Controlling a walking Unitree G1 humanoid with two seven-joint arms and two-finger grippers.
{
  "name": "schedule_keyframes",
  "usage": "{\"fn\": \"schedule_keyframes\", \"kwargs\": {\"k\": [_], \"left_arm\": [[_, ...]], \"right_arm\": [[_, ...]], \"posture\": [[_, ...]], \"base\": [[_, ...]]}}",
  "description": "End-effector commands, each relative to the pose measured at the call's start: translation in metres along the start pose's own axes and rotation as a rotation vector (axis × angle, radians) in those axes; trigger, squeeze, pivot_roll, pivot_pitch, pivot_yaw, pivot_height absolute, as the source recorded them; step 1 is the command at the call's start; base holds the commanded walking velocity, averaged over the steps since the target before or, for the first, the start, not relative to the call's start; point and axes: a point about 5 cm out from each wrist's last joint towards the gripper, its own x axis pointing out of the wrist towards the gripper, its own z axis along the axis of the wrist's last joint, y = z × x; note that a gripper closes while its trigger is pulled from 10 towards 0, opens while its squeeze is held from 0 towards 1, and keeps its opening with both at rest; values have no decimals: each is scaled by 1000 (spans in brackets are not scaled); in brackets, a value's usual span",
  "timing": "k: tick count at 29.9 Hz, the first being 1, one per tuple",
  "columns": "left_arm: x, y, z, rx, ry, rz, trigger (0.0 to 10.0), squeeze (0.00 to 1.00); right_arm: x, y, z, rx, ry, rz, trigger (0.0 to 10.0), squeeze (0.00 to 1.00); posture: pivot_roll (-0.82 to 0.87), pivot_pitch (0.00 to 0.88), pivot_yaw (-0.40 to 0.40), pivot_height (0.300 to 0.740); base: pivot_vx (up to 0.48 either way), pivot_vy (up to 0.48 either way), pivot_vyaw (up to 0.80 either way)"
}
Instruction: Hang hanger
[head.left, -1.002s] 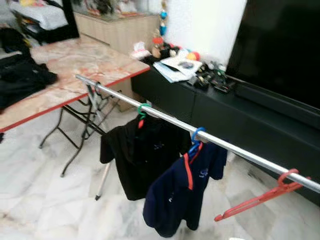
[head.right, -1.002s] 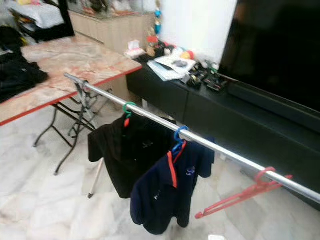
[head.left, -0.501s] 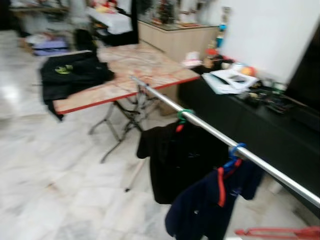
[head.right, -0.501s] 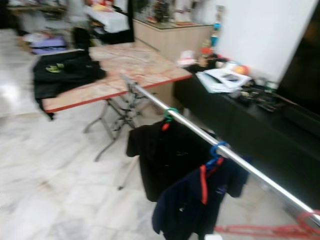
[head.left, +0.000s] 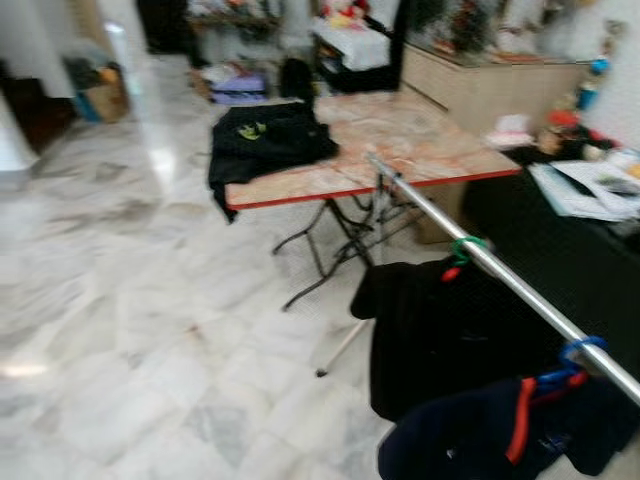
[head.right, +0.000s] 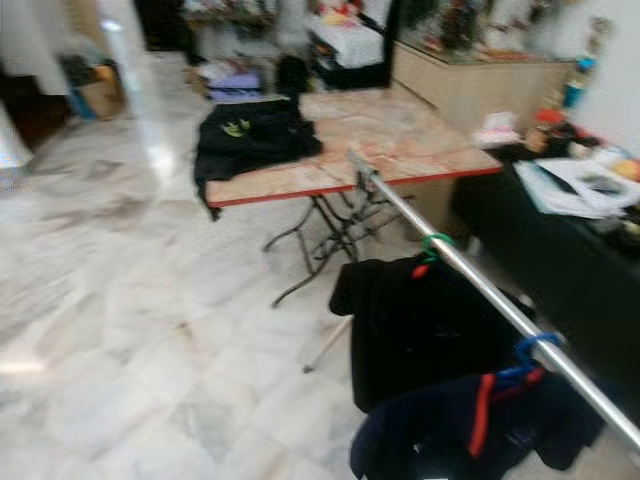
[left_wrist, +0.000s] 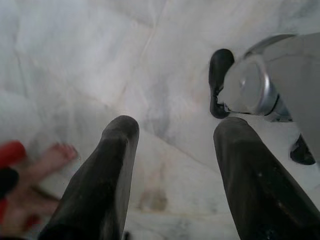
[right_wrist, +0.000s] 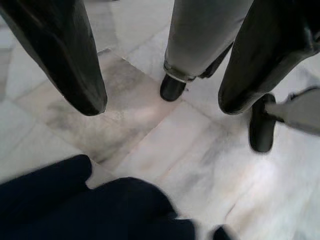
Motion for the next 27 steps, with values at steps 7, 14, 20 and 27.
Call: {"fn": "schedule_keyframes", "kwargs": {"k": [7,14,20,27], "left_arm": [[0,0,-5,1,23,1,10000,0],[0,-1,-5,5,26,0,10000,0],[0,-2,-5,7,27,-1,10000,0],[0,-2,-5,7,28,-2,10000,0]], "right_arm": [[0,2,4,-5,-10,16,10000,0],[0,2,4,-12,-10,20,10000,0],[0,1,4,-16,-7,24,10000,0],[0,2,4,-16,-4,29,10000,0]], "posture": [[115,0,-28,740],[111,0,-27,740],[114,0,-29,740],[115,0,-31,740]], "base": [[0,0,800],[0,0,800],[0,0,800],[0,0,800]]}}
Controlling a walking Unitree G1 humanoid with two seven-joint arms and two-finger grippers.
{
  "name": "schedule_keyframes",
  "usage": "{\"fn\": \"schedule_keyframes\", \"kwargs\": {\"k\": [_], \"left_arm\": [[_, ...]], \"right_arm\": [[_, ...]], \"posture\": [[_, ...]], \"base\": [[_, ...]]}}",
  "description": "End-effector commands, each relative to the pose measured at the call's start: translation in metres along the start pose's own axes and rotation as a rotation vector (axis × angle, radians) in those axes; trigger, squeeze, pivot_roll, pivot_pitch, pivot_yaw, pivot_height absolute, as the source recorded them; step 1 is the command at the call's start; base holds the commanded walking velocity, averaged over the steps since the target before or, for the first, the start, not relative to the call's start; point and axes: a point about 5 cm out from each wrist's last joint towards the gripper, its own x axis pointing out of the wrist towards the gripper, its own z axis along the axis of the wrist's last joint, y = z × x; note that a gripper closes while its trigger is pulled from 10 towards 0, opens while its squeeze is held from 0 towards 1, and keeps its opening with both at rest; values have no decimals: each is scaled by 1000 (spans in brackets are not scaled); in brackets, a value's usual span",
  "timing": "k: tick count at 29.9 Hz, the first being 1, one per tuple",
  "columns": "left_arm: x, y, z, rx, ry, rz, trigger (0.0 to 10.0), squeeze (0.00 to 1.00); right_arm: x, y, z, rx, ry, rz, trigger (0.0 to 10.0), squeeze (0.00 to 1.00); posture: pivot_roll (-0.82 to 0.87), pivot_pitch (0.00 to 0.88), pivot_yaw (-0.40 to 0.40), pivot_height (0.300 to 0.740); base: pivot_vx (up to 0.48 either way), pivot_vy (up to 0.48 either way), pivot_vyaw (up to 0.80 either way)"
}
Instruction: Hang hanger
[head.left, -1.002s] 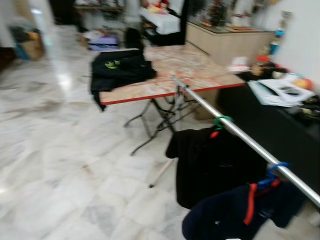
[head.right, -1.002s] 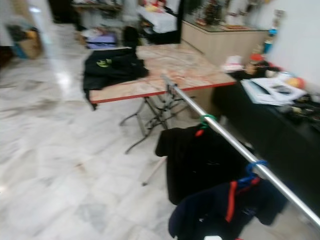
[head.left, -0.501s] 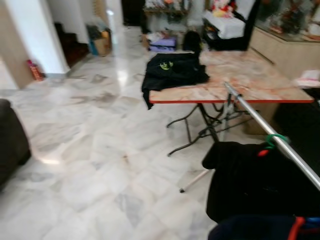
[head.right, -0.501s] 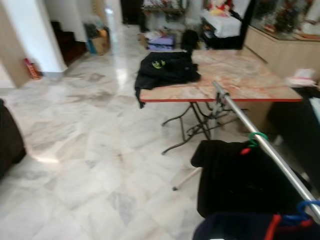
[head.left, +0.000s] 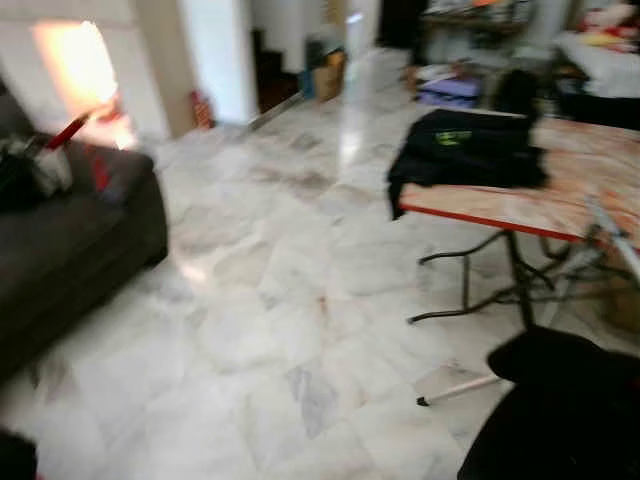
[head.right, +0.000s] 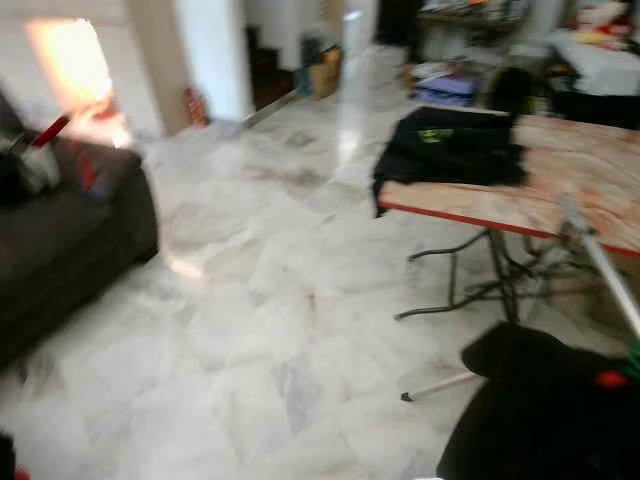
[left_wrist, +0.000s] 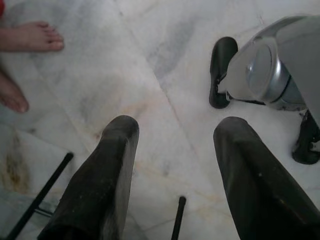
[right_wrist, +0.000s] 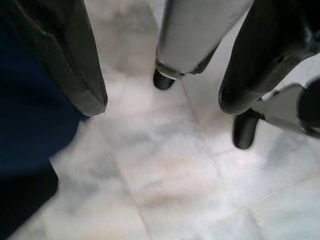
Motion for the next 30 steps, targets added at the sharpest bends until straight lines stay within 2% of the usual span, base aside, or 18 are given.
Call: {"fn": "schedule_keyframes", "kwargs": {"k": [1,4,9,30], "left_arm": [[0,-3,1,8,-5,-7,10000,0],[0,-3,1,4,-6,-6,10000,0],[0,-3,1,-4,-7,-4,10000,0],[0,-2,2,-10,-8,3,10000,0]], "right_arm": [[-2,-8,-6,1,19,-20,10000,0],[-2,-8,-6,10,18,-27,10000,0],[-2,-8,-6,50,10,-25,10000,0],[-2,-8,-5,33,12,-26,10000,0]], "posture": [[115,0,-32,740],[114,0,-32,740],[116,0,-36,740],[119,0,-36,740]], "base": [[0,0,800],[0,0,688],[0,0,0],[0,0,0]]}}
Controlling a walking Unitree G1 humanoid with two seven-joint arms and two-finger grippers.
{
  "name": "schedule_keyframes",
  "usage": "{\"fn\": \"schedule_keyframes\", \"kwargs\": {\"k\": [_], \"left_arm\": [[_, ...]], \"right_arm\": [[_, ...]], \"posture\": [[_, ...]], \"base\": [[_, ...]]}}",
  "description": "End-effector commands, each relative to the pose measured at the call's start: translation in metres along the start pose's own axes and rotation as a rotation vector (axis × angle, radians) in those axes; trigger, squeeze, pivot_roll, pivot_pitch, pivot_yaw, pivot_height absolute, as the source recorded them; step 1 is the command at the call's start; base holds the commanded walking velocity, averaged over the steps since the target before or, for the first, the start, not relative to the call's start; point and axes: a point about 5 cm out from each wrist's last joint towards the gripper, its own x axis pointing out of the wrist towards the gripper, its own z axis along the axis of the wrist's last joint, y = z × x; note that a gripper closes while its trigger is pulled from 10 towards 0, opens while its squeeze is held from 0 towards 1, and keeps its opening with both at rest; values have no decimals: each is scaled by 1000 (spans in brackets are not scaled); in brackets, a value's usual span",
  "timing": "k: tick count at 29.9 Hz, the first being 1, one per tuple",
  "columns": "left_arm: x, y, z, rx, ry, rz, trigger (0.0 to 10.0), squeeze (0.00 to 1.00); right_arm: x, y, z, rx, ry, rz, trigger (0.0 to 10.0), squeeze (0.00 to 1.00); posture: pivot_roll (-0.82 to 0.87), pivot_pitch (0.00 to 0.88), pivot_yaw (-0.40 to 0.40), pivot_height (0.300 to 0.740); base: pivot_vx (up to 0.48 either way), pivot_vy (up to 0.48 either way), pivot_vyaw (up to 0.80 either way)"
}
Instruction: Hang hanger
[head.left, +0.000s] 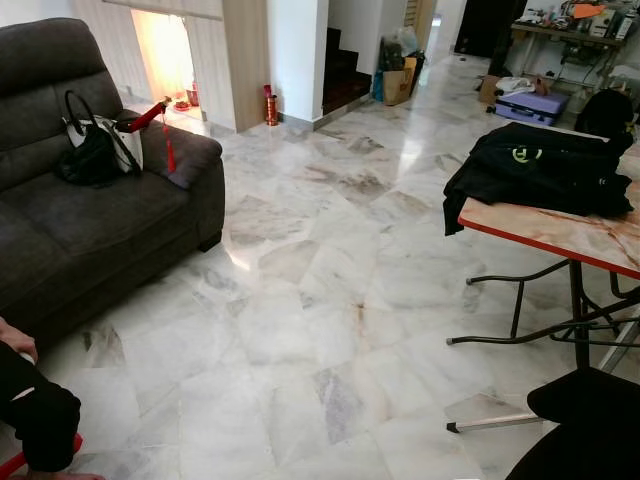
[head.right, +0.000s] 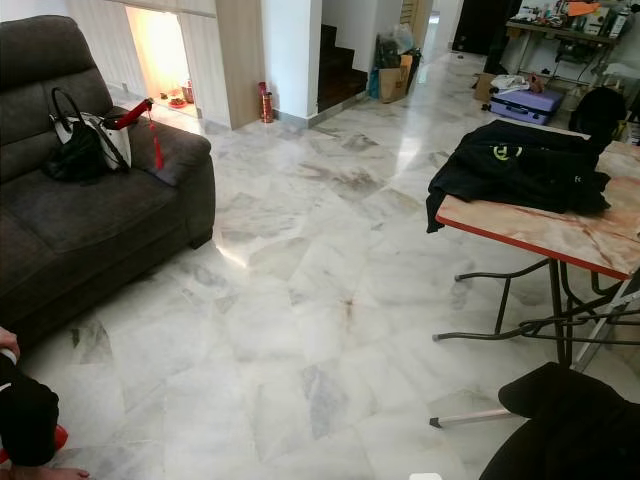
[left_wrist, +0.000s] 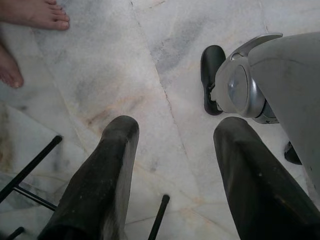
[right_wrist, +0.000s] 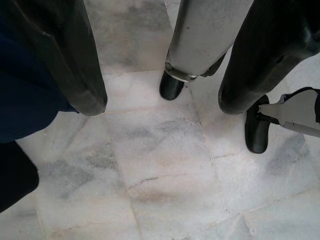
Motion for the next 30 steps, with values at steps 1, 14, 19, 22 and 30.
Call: {"fn": "schedule_keyframes", "kwargs": {"k": [1,14,19,22,30], "left_arm": [[-1,0,-4,-4,12,6,10000,0],[-1,0,-4,-4,12,6,10000,0],[-1,0,-5,-24,11,-3,10000,0],[-1,0,-5,-26,10,-3,10000,0],[-1,0,-4,-28,8,-2,10000,0]], "right_arm": [[0,-1,0,12,2,-7,10000,0],[0,-1,0,12,2,-7,10000,0],[0,1,0,54,-23,19,10000,0],[0,1,1,54,-24,19,10000,0],[0,1,2,52,-26,22,10000,0]], "posture": [[119,0,-36,740],[119,0,-36,740],[115,0,-38,740],[116,0,-38,740],[119,0,-37,740]], "base": [[0,0,0],[0,0,0],[0,0,0],[0,0,0],[128,0,0]]}}
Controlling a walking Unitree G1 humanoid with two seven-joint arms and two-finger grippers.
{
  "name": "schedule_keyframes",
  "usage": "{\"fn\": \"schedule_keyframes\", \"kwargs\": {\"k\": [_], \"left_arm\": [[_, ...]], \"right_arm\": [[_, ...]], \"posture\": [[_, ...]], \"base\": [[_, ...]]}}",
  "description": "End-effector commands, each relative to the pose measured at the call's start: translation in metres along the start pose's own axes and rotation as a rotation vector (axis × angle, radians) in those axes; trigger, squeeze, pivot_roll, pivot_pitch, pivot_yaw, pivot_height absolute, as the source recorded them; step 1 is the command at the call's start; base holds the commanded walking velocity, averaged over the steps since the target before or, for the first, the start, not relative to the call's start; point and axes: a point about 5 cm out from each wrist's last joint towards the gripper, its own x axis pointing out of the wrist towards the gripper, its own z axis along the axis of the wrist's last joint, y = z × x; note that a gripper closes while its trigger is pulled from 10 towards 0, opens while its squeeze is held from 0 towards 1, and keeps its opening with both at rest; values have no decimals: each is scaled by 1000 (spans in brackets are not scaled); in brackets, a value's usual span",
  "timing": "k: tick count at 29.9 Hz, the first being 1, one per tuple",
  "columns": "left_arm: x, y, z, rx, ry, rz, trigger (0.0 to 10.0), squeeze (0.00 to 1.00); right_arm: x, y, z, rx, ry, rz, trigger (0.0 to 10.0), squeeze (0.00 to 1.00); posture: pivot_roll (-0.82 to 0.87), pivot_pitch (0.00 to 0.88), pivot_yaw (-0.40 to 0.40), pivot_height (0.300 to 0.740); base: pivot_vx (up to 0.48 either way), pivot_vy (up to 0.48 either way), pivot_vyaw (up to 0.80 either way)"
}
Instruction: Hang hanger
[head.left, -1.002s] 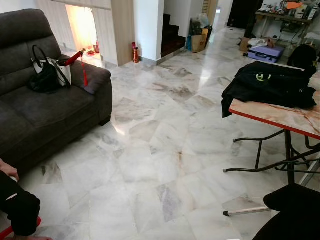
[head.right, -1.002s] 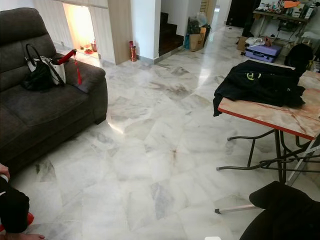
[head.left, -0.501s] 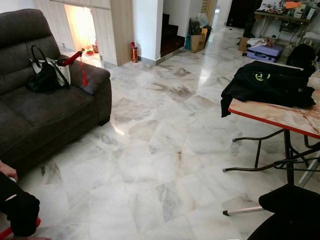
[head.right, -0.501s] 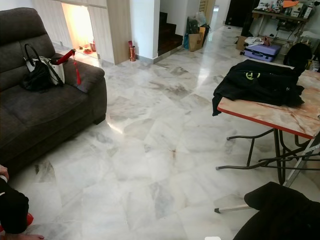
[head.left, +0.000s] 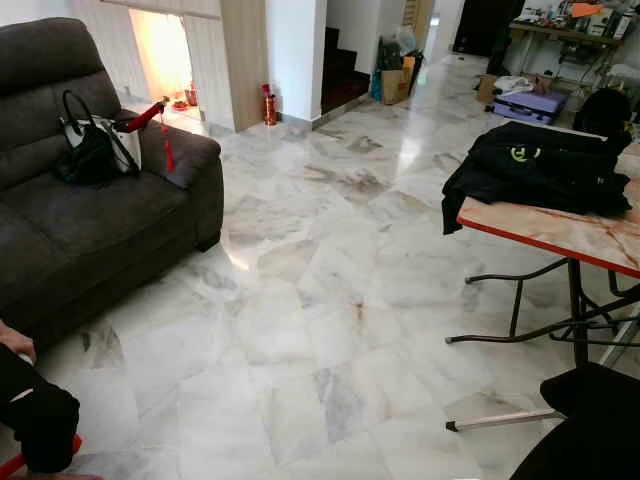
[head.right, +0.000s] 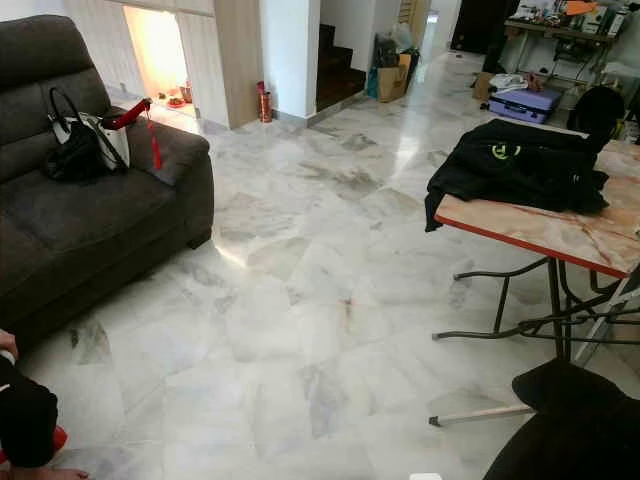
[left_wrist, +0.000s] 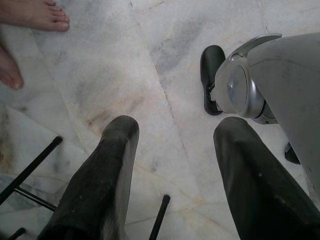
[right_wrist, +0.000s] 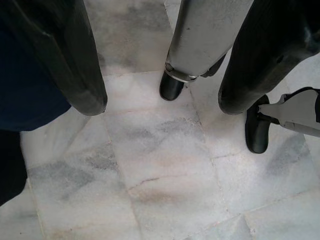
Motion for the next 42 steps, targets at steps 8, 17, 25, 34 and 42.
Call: {"fn": "schedule_keyframes", "kwargs": {"k": [8,17,25,34,42], "left_arm": [[0,0,-3,-30,6,0,10000,0],[0,0,-3,-31,5,1,10000,0],[0,0,-3,-31,5,1,10000,0],[0,0,-3,-31,5,1,10000,0],[0,0,-3,-31,5,1,10000,0]], "right_arm": [[0,1,4,18,-37,16,10000,0],[0,2,5,28,-41,25,10000,0],[0,2,5,28,-41,25,10000,0],[0,2,5,28,-41,25,10000,0],[0,2,5,28,-41,25,10000,0]], "posture": [[121,0,-37,740],[121,0,-38,740],[121,0,-38,740],[121,0,-38,740],[121,0,-38,740]], "base": [[282,0,0],[320,0,780],[326,0,800],[326,0,800],[326,0,800]]}}
